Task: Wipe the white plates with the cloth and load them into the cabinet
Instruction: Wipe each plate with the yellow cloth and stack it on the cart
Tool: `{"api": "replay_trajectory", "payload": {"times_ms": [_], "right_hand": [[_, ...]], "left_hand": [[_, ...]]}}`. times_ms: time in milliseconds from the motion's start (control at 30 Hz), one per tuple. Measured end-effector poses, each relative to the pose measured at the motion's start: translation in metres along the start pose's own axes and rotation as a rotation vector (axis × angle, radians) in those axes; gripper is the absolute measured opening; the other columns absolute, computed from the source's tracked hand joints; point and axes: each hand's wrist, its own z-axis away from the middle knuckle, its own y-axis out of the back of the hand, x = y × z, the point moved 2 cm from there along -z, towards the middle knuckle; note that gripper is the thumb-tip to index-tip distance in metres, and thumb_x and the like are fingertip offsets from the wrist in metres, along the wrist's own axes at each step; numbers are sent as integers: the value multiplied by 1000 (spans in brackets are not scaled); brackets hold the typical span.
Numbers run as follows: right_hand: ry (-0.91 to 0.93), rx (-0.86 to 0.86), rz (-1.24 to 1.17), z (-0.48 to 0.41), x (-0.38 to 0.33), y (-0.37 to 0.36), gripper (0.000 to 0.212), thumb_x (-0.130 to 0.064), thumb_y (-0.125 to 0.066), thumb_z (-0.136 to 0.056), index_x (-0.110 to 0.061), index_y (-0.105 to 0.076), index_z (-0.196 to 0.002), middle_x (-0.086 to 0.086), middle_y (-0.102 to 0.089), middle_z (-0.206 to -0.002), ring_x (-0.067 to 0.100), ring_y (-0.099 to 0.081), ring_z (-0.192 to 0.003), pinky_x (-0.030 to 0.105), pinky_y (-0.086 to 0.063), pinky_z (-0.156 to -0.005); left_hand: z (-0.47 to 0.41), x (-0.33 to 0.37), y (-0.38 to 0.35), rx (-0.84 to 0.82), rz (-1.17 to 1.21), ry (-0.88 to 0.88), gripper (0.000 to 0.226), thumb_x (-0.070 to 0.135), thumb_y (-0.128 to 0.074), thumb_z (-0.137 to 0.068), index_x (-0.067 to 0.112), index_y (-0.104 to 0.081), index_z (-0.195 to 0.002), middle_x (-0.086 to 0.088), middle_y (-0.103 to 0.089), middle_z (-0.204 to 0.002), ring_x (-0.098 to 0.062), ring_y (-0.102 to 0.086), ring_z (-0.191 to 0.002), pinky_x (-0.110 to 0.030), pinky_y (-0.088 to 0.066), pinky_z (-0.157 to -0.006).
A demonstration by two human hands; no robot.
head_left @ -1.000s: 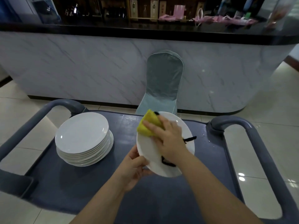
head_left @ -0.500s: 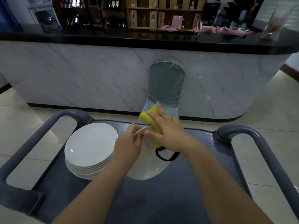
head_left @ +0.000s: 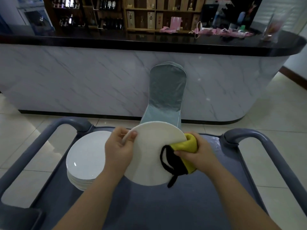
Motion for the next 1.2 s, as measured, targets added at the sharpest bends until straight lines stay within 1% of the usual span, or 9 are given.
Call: {"api": "replay_trajectory", "payload": {"times_ms": [233, 367, 433, 600, 700, 800, 933, 1067, 1200], "right_hand": [[225, -121, 305, -16, -35, -18, 47, -56, -80, -62, -39, -61, -102, -20, -65, -97, 0, -59, -89, 16, -45, -76], [3, 75, 18, -4, -11, 3, 49, -31, -89, -56, -51, -62, -91, -27, -66, -93, -9, -60, -86, 4, -43, -68], [-14, 53, 50, 1, -6, 6, 50, -31, -90, -57, -52, -61, -91, -29, -65, -93, -9, -59, -86, 4, -43, -66], [299, -76, 358, -21, -44, -14, 47, -53, -82, -64, -36, -62, -103, -17, -66, -96, 3, -61, -87, 23, -48, -74], [167, 95, 81, -18, -38, 0, 50, -49, -85, -58, -38, -63, -102, -18, -67, -97, 0, -63, -88, 14, -48, -73], [-91, 208, -278, 4, -12, -2, 48, -42, -86, -53, -42, -65, -96, -16, -71, -94, 0, -67, -84, 14, -51, -64], [-138, 250, -191, 15, 1, -5, 39, -29, -89, -63, -43, -66, -90, -18, -70, -90, 0, -66, -82, 15, -51, -63], [-15, 88, 84, -3, -14, 2, 37, -32, -89, -64, -35, -65, -92, -19, -67, -87, 1, -62, -83, 14, -47, -69], [90, 3, 206, -24, -42, 10, 42, -48, -84, -62, -35, -63, -97, -17, -66, -87, 4, -62, -83, 22, -51, -71]], "left_hand": [[-1, 19, -26, -266, -341, -484, 21, 40, -57, -86, 22, -52, -76, 4, -55, -57, -17, -49, -54, -26, -35, -49], [-20, 7, -7, -76, -21, -113, 25, 34, -65, -88, 24, -48, -72, 11, -55, -60, -6, -48, -54, -13, -33, -48], [-23, 6, -6, -87, -32, -103, 27, 28, -66, -89, 25, -46, -72, 10, -54, -59, -6, -47, -53, -14, -33, -48], [-10, 26, -29, -250, -316, -591, 16, 33, -60, -87, 22, -53, -78, 6, -51, -55, -18, -48, -51, -30, -39, -47], [-18, 13, -14, -20, -1, -223, 17, 30, -64, -86, 27, -51, -74, 11, -52, -60, -4, -47, -54, -14, -37, -52], [-4, -6, -12, 180, 219, 124, 21, 40, -55, -92, 32, -50, -74, 13, -47, -60, -2, -42, -56, -18, -37, -55], [-3, -19, -12, -101, 23, 90, 19, 44, -52, -94, 26, -55, -88, 7, -62, -75, -7, -54, -65, -37, -46, -61], [-35, 14, -22, -506, -466, -261, 31, 63, -42, -90, 42, -51, -111, 13, -67, -89, -13, -61, -80, -34, -48, -69], [-44, 34, -32, -446, -321, -346, 35, 48, -47, -89, 21, -69, -94, 1, -66, -74, -21, -60, -72, -37, -48, -66]]}}
